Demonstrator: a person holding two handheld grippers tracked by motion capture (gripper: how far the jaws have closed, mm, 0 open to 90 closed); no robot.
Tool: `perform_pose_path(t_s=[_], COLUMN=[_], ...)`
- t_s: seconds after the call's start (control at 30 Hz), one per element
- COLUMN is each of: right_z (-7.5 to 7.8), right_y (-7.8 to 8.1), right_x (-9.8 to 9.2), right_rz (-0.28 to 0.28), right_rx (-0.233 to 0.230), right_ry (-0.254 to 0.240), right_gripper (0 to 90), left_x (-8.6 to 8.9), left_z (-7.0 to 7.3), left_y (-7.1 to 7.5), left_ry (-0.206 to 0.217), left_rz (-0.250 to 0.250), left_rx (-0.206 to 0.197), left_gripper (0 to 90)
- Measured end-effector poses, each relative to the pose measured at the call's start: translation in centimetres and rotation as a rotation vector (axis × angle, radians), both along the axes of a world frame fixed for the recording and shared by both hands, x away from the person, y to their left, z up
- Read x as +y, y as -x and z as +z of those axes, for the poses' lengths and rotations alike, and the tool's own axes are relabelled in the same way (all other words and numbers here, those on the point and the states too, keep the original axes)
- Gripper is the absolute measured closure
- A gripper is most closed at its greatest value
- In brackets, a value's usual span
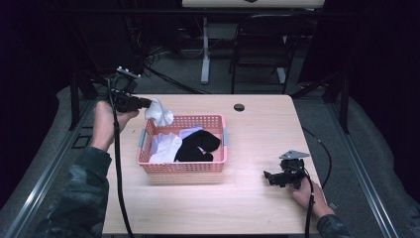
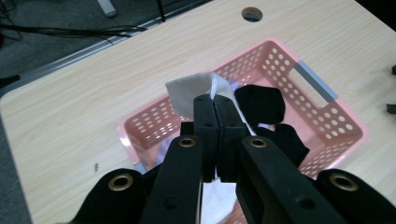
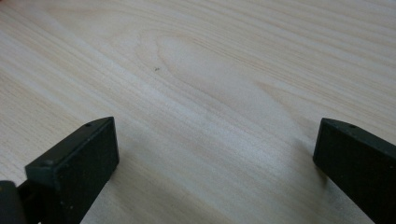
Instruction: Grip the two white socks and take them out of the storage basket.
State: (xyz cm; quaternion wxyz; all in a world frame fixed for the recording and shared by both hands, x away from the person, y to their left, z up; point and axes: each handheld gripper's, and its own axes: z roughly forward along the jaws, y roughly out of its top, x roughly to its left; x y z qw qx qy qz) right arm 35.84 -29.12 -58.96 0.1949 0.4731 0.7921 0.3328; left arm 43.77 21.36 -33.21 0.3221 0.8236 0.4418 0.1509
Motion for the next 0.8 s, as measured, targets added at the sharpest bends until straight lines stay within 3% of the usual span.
perform_pose_path(t_s=[0.43,0.8], right_z=[0.0,0.0], right_y=[0.0,0.0], right_x=[0.0,0.0], right_rz=[0.0,0.0], right_rx=[0.0,0.0], right_ry=[0.0,0.0], right_gripper=[0.0,0.0], left_x=[4.2,7.6], left_z=[1.0,0.4], left_y=[0.6,0.9], left_ry=[0.002,0.022], left_rz=[0.097,0.179], left_rx=[-0.032,-0.03], left_gripper=[89.4,89.4])
